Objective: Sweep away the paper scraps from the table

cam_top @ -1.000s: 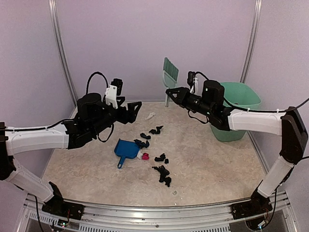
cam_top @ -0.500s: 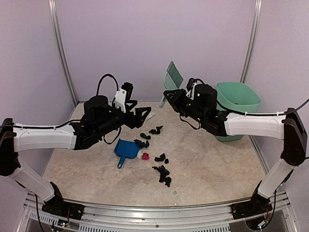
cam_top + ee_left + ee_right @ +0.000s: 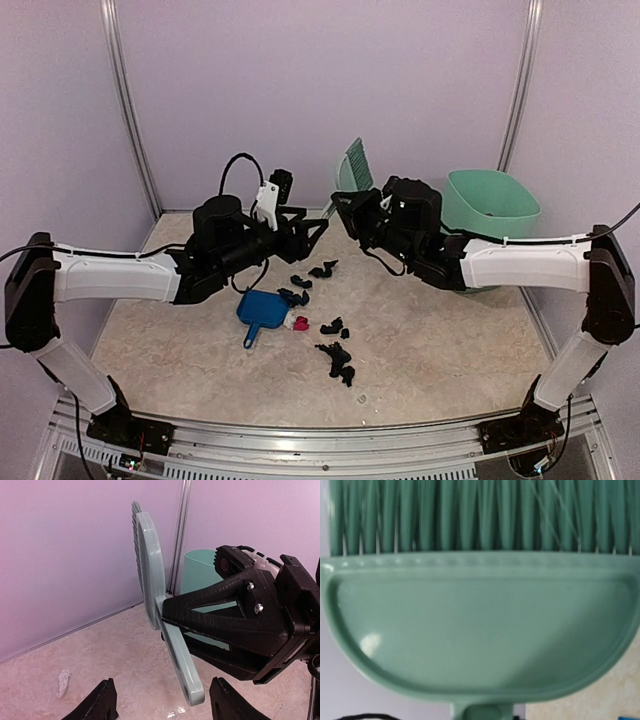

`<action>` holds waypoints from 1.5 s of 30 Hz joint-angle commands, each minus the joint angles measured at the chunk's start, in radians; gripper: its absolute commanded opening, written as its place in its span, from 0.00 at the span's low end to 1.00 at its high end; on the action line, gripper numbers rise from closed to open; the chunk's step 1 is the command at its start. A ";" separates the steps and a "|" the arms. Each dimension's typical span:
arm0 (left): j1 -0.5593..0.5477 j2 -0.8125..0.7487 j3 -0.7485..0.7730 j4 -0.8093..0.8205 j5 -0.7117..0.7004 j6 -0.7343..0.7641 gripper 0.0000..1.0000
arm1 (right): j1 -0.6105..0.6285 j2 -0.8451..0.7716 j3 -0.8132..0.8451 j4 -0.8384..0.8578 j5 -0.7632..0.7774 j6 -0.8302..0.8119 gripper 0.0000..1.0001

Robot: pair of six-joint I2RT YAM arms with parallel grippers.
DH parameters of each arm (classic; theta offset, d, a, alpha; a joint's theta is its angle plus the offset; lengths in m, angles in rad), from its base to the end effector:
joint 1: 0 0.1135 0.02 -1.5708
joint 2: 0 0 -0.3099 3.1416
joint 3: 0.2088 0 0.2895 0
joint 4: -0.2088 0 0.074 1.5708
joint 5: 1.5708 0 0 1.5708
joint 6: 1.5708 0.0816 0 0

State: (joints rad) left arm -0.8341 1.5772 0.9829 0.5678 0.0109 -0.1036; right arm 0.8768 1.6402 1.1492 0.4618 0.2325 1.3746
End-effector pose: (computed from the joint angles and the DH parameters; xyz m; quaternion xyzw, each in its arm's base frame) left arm 0.2988 -0.3308 0.3104 0.2594 0.6678 -0.3187 0.6206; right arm 0.3169 0.3515 0.3376 0.2538 0.6706 0.5888 0.3730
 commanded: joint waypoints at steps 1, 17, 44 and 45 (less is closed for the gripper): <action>-0.010 0.039 0.052 0.062 0.016 -0.020 0.63 | 0.020 0.023 0.009 0.022 0.000 0.047 0.00; -0.020 0.123 0.080 0.129 -0.101 -0.051 0.45 | 0.048 0.027 -0.027 0.090 -0.029 0.096 0.00; -0.036 0.087 0.020 0.186 -0.237 -0.063 0.00 | 0.067 -0.021 -0.070 0.076 0.006 0.000 0.30; -0.036 0.072 0.012 0.179 -0.245 -0.062 0.00 | 0.062 -0.028 -0.070 0.061 0.009 -0.033 0.45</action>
State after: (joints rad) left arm -0.8841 1.6989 1.0195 0.7208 -0.1413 -0.1524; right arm 0.9203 1.6646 1.0954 0.5488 0.2443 1.4837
